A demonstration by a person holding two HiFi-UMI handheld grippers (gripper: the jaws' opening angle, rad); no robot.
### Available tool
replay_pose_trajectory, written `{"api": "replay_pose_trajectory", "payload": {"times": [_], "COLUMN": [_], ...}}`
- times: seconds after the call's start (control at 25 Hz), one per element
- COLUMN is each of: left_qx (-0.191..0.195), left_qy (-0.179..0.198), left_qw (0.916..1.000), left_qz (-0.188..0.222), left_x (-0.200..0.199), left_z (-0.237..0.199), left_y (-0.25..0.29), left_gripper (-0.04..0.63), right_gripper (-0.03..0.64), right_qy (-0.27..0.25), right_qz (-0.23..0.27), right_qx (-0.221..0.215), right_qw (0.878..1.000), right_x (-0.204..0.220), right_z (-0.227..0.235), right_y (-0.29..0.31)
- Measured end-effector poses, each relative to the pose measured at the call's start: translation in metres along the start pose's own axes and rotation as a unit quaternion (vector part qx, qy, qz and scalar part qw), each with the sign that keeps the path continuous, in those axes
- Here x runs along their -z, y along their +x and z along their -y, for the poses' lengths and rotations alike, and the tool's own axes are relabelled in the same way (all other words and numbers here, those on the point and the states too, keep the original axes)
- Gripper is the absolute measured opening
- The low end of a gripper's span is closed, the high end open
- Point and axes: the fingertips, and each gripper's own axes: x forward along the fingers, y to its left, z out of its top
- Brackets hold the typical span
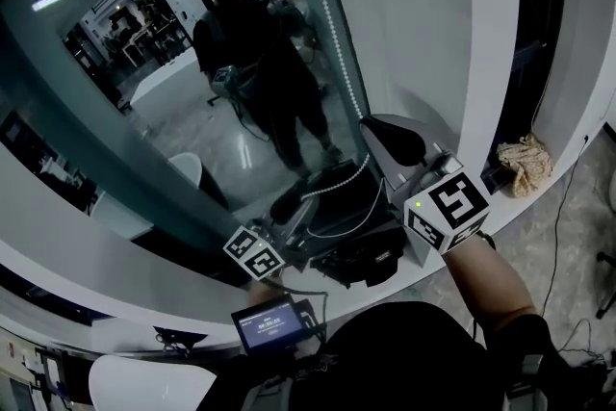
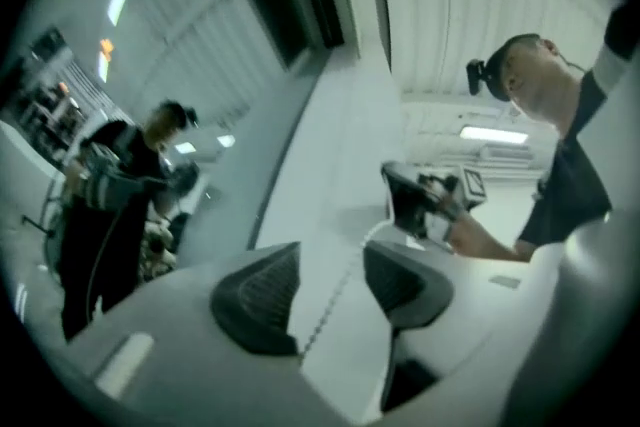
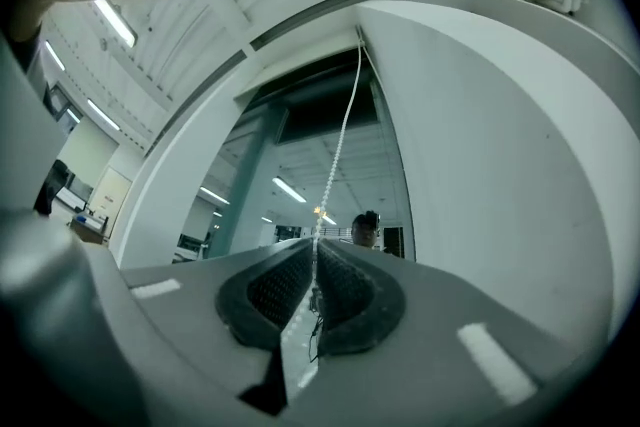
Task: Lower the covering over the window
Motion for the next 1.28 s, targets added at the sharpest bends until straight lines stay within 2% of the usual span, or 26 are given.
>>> {"api": "replay_pose_trajectory", "payload": {"times": [0.04,0.08,0.12,0.16,0.2,0.24,0.28,0.32,0.36,0.4,0.48,0.52,0.6,0.68,0.76,0.84,0.96,1.04,1.16,1.28], "left_qx": [0.035,0.051,0.056,0.054,0.045,0.031,0.014,-0.004,-0.020,-0.029,-0.021,-0.012,0.009,0.036,0.067,0.095,0.145,0.187,0.220,0.257], "left_qy": [-0.014,-0.034,-0.069,-0.119,-0.180,-0.238,-0.278,-0.294,-0.288,-0.269,-0.222,-0.200,-0.173,-0.153,-0.136,-0.127,-0.118,-0.106,-0.064,-0.043], "left_qw": [0.9985,0.9969,0.9958,0.9909,0.9765,0.9520,0.9265,0.9122,0.9141,0.9272,0.9571,0.9672,0.9776,0.9831,0.9863,0.9865,0.9823,0.9766,0.9733,0.9652], "left_qz": [-0.039,-0.049,-0.025,0.031,0.109,0.190,0.254,0.286,0.285,0.259,0.185,0.155,0.119,0.093,0.064,0.041,0.016,0.002,-0.011,-0.017], "left_x": [0.021,0.034,0.036,0.029,0.016,0.002,-0.008,-0.012,-0.011,-0.006,0.003,0.005,0.003,0.003,0.006,0.011,0.019,0.022,0.020,0.023], "left_z": [0.007,0.008,0.003,-0.009,-0.027,-0.050,-0.071,-0.084,-0.089,-0.086,-0.066,-0.055,-0.035,-0.018,-0.002,0.013,0.041,0.066,0.088,0.103], "left_y": [0.001,-0.003,-0.011,-0.024,-0.043,-0.066,-0.088,-0.102,-0.107,-0.102,-0.079,-0.066,-0.044,-0.022,0.000,0.019,0.044,0.060,0.084,0.100], "left_gripper": [0.250,0.295,0.299,0.312,0.319,0.319,0.325,0.339,0.341,0.341,0.339,0.337,0.324,0.316,0.307,0.301,0.290,0.270,0.247,0.174], "right_gripper": [0.015,0.015,0.015,0.015,0.015,0.015,0.017,0.017,0.017,0.017,0.021,0.022,0.031,0.035,0.035,0.034,0.035,0.048,0.055,0.055], "right_qy": [0.013,0.022,0.026,0.030,0.037,0.051,0.068,0.084,0.095,0.103,0.117,0.126,0.146,0.155,0.151,0.126,0.046,0.002,-0.003,-0.004], "right_qz": [0.002,0.002,0.002,0.003,0.006,0.010,0.013,0.016,0.017,0.018,0.021,0.024,0.032,0.036,0.036,0.039,0.050,0.062,0.074,0.077], "right_qx": [0.007,0.013,0.020,0.026,0.032,0.037,0.041,0.042,0.040,0.034,0.015,0.004,-0.018,-0.041,-0.055,-0.043,0.012,0.051,0.076,0.054], "right_qw": [1.000,1.000,0.999,0.999,0.999,0.998,0.997,0.995,0.995,0.994,0.993,0.992,0.989,0.986,0.986,0.990,0.998,0.997,0.994,0.996], "right_x": [0.003,0.007,0.009,0.010,0.009,0.008,0.008,0.009,0.011,0.013,0.014,0.014,0.011,0.011,0.012,0.014,0.014,0.009,0.001,-0.006], "right_z": [0.003,0.006,0.009,0.013,0.017,0.021,0.025,0.029,0.031,0.031,0.026,0.022,0.014,0.007,0.004,0.005,0.012,0.018,0.027,0.028], "right_y": [0.001,0.001,0.001,0.002,0.004,0.007,0.011,0.016,0.020,0.024,0.031,0.034,0.039,0.046,0.051,0.052,0.041,0.027,0.014,0.011]}}
